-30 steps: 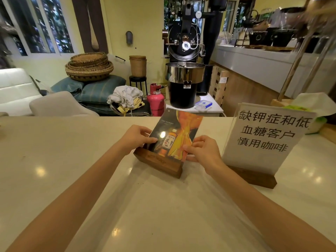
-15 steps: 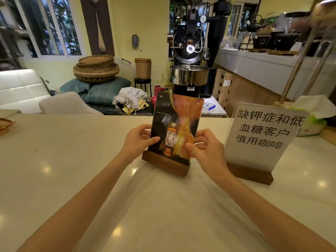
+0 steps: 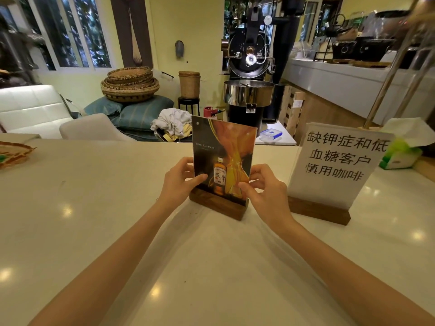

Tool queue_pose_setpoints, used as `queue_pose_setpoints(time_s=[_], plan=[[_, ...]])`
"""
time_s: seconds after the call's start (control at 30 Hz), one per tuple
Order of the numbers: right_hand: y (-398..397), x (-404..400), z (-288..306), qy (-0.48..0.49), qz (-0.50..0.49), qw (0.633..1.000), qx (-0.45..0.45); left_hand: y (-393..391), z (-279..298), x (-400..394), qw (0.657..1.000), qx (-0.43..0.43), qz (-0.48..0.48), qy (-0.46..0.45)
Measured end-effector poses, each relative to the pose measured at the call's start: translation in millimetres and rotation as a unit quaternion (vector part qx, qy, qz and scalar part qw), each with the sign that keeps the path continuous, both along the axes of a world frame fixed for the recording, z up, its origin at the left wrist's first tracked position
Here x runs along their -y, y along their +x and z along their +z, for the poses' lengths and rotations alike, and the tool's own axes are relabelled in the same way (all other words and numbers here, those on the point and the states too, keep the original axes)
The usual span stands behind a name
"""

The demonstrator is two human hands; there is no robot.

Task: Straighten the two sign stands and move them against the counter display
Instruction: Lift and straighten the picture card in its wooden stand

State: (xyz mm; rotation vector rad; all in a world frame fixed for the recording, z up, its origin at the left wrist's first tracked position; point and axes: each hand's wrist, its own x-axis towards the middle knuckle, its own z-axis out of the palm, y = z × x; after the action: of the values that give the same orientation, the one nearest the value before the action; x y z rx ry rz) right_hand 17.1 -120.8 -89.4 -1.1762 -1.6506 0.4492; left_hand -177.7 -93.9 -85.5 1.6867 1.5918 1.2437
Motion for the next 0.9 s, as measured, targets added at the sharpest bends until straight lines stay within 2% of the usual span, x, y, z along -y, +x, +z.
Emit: queue_pose_setpoints(time_s=[0.3, 0.53, 0.7, 0.83, 0.9], plan=[[-3.5, 6.5, 0.9, 0.006, -0.009, 1.000, 0.009, -0.1, -4.3, 5.2, 1.000, -0.017, 0.003, 0.005], [-2.4, 10.9, 6.5, -0.047, 0.010, 0.999, -0.006, 7.8, -1.8, 11.8, 1.000, 0.006, 0.003, -0.001], [25.3, 19.9, 12.1, -0.071, 0.016, 0.996, -0.052, 20.0, 2.9, 20.0, 0.999, 0.014, -0.011, 0.034], [67.4, 34.0, 14.5, -0.067, -0.032, 0.990, -0.121, 24.3, 1.8, 19.8, 0.998, 0.014, -0.012, 0.064], [91.8, 43.5, 12.9, -0.061, -0.089, 0.979, -0.173, 25.9, -1.6, 18.2, 0.997, 0.013, -0.009, 0.070]])
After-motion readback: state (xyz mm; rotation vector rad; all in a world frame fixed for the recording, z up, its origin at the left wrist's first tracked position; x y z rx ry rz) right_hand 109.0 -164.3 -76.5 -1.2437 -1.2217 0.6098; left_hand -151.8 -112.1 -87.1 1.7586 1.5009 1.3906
